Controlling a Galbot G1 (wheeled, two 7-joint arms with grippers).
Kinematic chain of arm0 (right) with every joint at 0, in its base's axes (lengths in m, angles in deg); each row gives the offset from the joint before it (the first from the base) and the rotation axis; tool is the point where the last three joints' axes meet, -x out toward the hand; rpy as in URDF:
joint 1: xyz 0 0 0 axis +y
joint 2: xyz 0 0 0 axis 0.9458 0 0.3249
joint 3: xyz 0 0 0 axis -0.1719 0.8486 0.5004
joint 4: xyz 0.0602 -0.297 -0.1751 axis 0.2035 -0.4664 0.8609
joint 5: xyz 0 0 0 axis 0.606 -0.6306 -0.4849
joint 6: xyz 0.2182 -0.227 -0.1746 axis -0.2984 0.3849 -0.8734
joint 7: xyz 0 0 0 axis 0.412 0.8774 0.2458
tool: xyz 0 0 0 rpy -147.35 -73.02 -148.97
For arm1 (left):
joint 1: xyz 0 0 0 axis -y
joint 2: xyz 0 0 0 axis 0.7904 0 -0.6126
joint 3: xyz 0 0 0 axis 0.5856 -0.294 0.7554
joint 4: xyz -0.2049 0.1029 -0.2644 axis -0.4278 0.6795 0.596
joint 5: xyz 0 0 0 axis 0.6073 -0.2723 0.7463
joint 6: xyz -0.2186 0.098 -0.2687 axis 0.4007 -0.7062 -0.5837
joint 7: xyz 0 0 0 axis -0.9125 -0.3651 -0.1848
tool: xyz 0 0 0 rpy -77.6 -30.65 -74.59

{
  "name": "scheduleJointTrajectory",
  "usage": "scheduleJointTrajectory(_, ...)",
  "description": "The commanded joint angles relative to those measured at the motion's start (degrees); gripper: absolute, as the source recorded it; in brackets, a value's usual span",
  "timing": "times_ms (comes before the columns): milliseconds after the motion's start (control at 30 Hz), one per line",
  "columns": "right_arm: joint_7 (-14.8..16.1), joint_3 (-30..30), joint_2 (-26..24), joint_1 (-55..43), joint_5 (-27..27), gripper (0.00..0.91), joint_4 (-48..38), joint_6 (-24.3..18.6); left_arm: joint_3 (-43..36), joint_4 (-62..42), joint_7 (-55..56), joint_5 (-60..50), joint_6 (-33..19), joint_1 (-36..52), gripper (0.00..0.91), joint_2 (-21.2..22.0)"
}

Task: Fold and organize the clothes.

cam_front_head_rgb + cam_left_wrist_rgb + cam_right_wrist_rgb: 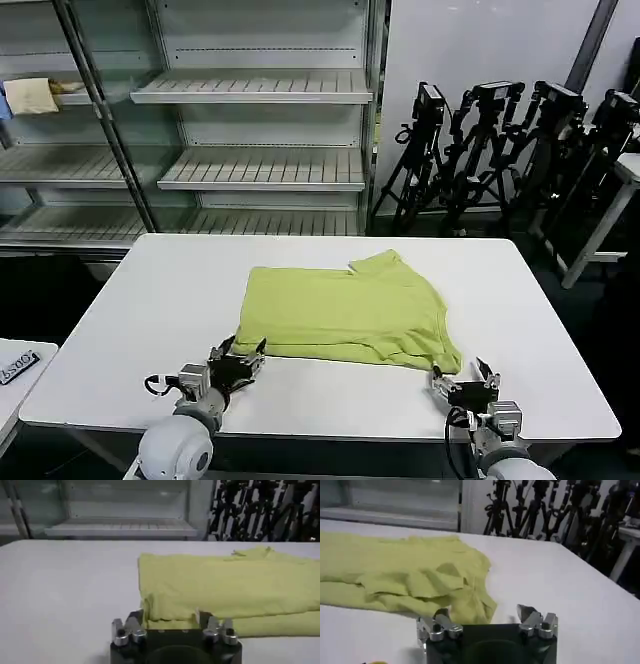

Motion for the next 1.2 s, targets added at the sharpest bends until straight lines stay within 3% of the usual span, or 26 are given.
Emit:
scheduleJointTrajectory(33,-0.01,-0.04,-0.13,-0.76,0.98,0.000,-0.86,0.81,-0.08,-0.78,-0.40,1.42,0.88,-0.13,0.020,0.15)
scheduleJointTrajectory(633,1.16,-0.10,-0.43,4.02,0.53,0.000,3.28,-0.98,0.80,3.08,-0.50,3.78,1.96,-2.73,0.020,-0.03)
scheduleJointTrajectory(1200,0.95,-4.34,-1.47,22.42,-1.57,0.000,18.41,-1.79,5.55,18.39,-0.45,2.49,1.58,-22.32,0.020,-3.70)
